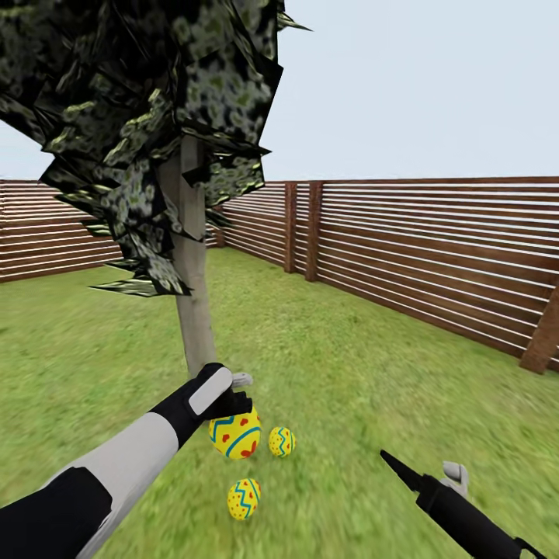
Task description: Take the three Easter eggs out of the wicker basket on the lawn in the garden, then place them on the lawn next to a single tree (choose any tree) so that all three eggs are next to the same tree and none are left in the basket.
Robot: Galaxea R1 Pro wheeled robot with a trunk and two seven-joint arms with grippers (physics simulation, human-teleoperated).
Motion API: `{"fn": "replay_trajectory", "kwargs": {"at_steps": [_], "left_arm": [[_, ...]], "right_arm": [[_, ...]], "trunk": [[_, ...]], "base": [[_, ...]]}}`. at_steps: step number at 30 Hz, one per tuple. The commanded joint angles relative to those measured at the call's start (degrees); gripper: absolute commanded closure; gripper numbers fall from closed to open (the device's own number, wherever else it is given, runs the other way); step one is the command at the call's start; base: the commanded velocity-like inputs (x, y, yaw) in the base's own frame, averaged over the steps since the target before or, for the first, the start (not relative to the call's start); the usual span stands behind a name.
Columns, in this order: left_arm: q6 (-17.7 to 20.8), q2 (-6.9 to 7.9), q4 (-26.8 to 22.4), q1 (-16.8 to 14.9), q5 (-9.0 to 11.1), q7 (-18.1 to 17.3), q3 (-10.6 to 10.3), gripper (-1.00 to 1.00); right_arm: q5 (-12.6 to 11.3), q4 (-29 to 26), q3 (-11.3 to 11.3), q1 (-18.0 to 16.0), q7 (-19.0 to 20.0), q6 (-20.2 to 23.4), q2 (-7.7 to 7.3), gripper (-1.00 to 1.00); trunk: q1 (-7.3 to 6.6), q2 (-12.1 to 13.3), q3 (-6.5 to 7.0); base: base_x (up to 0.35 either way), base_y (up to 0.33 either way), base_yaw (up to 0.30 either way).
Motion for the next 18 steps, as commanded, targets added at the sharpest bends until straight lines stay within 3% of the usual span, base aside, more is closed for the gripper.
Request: {"fn": "replay_trajectory", "kwargs": {"at_steps": [1,10,18], "left_arm": [[0.00,0.04,-0.04,-0.07,0.53,0.49,-0.27,1.00],[-0.01,-0.02,-0.04,-0.07,0.55,0.49,-0.27,1.00],[0.00,0.01,-0.06,-0.07,0.57,0.49,-0.24,1.00]], "right_arm": [[-0.23,-0.04,0.05,-0.01,-0.12,0.33,0.02,-1.00],[-0.27,-0.04,0.26,0.00,-0.46,0.33,0.01,-1.00],[-0.27,-0.04,0.34,0.00,-0.48,0.33,0.01,-1.00]], "trunk": [[0.02,-0.03,0.02],[0.02,-0.03,0.65],[0.02,-0.03,1.21]], "base": [[0.123,-0.140,0.208],[0.028,-0.136,0.208],[-0.052,-0.016,0.208]]}}
